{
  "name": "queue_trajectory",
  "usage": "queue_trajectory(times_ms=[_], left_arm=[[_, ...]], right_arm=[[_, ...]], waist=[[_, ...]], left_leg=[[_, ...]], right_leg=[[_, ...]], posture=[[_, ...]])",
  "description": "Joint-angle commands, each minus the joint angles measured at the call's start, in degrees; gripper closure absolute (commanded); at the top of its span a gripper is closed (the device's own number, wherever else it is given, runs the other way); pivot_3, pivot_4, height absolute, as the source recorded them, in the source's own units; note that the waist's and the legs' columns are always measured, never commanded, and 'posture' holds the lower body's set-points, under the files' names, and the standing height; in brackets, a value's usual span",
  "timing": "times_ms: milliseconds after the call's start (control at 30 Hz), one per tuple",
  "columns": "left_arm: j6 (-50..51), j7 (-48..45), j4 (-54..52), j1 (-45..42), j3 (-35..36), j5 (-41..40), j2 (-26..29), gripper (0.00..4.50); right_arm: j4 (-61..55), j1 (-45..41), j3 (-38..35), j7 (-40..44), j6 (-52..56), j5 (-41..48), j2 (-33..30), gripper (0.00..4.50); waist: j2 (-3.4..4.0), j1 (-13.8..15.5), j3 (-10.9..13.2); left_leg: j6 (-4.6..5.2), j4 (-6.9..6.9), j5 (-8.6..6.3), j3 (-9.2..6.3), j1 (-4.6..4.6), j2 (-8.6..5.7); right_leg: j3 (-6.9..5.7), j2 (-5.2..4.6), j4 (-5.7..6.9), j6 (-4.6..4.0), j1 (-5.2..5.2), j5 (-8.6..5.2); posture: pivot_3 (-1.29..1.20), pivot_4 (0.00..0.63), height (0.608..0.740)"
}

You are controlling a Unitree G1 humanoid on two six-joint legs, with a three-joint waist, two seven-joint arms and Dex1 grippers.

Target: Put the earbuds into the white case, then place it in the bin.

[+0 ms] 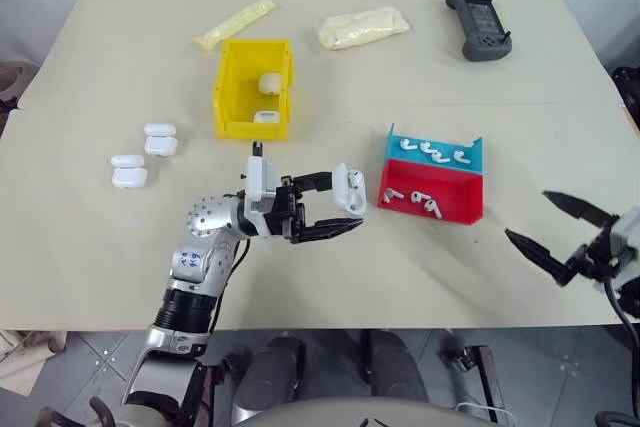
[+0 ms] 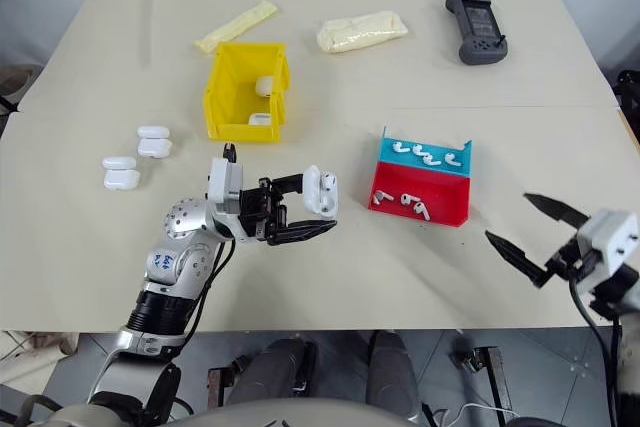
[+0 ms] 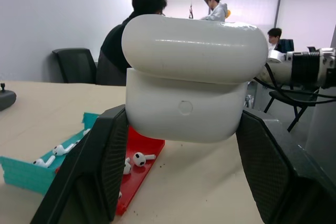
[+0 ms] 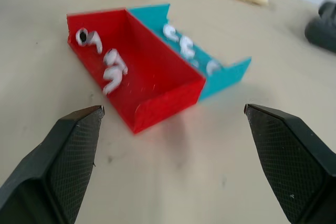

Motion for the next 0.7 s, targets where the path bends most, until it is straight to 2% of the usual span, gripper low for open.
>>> queue_trajectory(times_ms=[33, 133, 267, 400, 500, 700], left_arm=[[-0.81, 1.23, -1.28, 0.29, 0.37, -0.19, -0.6, 1.76], [-1.19, 1.89, -1.03, 0.06, -0.18, 0.03, -1.48, 1.76], [-1.95, 1.9, -0.31, -0.39, -0.65, 0.44, -2.47, 1.76], [-4.07, 1.91, 2.0, -1.66, -0.68, 1.16, -3.95, 1.76], [-5.13, 1.71, 3.14, -2.19, -0.6, 1.59, -4.52, 1.76], [-6.21, 2.68, 2.71, -1.71, -0.41, 1.99, -4.97, 1.76]], right_arm=[[-3.91, -7.28, 2.66, -0.87, 10.04, 3.01, -6.17, 0.02], [-1.02, -17.07, 10.95, -3.66, 24.31, -1.84, -13.86, 0.02], [7.45, -30.01, 21.2, -1.37, 25.44, -10.03, -17.2, 0.02], [23.77, -48.39, 34.08, 3.92, 21.82, -21.82, -15.77, 0.02], [34.74, -57.69, 40.04, 7.3, 16.48, -27.97, -12.74, 0.02], [49.51, -67.61, 44.39, 9.98, 7.65, -34.66, -7.32, 0.02]], waist=[[0.04, -0.15, 0.0], [0.07, -0.04, -0.01], [0.04, 0.4, 0.01], [0.1, -0.21, 0.03], [0.09, -0.26, 0.03], [0.09, -0.33, 0.03]], left_leg=[[0.0, 0.0, 0.0, -0.01, -0.02, 0.01], [-0.01, 0.02, 0.0, 0.0, -0.05, 0.02], [-0.01, 0.02, 0.0, -0.12, -0.16, 0.0], [0.04, 0.01, -0.01, 0.02, -0.23, -0.1], [0.03, -0.1, -0.02, 0.05, -0.24, 0.01], [0.01, -0.09, -0.02, 0.04, -0.26, 0.0]], right_leg=[[0.0, 0.01, 0.0, 0.0, -0.02, 0.0], [-0.01, -0.01, 0.0, 0.0, -0.06, 0.0], [-0.11, -0.04, -0.11, -0.02, -0.06, -0.01], [-0.1, -0.13, -0.25, 0.07, -0.1, 0.04], [-0.14, -0.04, -0.41, 0.1, -0.11, 0.06], [-0.14, -0.05, -0.38, 0.1, -0.16, 0.05]], posture=[[0.0, 0.15, 0.74], [0.0, 0.15, 0.74], [0.0, 0.15, 0.74], [0.0, 0.15, 0.74], [0.0, 0.15, 0.74], [0.0, 0.15, 0.74]])
